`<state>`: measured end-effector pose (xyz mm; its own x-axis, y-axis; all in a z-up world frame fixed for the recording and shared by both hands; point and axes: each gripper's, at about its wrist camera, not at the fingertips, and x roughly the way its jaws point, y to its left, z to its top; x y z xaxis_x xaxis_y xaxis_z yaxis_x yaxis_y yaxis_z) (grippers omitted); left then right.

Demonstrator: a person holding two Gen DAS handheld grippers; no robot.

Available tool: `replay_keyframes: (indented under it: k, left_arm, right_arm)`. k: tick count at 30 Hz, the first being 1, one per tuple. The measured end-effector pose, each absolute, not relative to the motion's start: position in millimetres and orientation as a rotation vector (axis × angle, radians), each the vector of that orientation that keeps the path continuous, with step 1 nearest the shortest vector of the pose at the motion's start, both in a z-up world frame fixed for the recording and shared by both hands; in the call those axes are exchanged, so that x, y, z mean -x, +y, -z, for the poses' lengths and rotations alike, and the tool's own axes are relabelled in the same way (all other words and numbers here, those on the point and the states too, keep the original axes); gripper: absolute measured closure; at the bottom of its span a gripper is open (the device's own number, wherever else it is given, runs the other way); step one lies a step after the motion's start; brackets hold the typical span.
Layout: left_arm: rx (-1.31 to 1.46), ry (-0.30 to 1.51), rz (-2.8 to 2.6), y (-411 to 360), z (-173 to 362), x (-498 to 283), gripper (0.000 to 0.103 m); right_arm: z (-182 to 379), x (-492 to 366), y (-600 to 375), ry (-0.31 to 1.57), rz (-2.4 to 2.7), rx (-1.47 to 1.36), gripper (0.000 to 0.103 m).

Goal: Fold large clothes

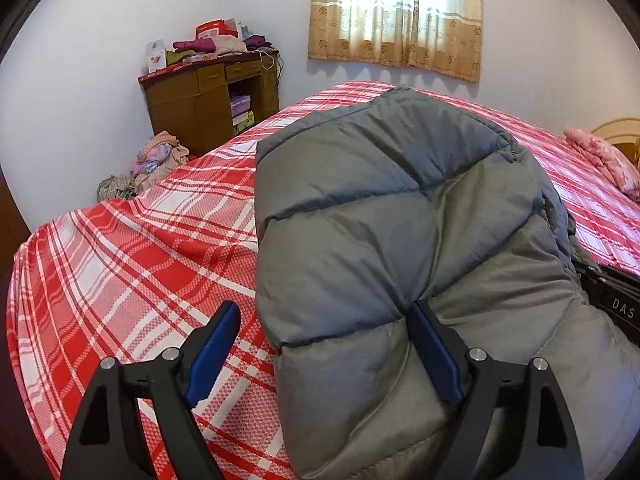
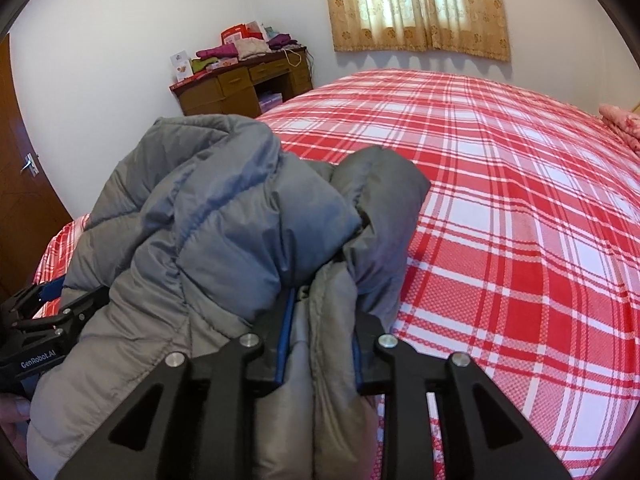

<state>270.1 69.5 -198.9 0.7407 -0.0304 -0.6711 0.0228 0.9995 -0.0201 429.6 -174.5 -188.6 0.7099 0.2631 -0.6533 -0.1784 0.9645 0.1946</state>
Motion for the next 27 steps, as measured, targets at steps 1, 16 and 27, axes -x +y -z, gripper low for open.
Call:
replay_keyframes:
  k: [1,16,27]
  left_arm:
    - [0.016,0.736,0.028,71,200,-271,0.015]
    - [0.086,0.734,0.019,80,208,-272,0.008]
    - [0.115,0.746,0.032,88,213,-276,0.007]
  right_arm:
    - [189,-430,-175,0.743,-0.244,-0.122,0.073]
    - [196,-433,-179,0.747,-0.184,-0.127,0.052]
    - [201,-435,-183,0.754,-0.163,-0.136,0.043]
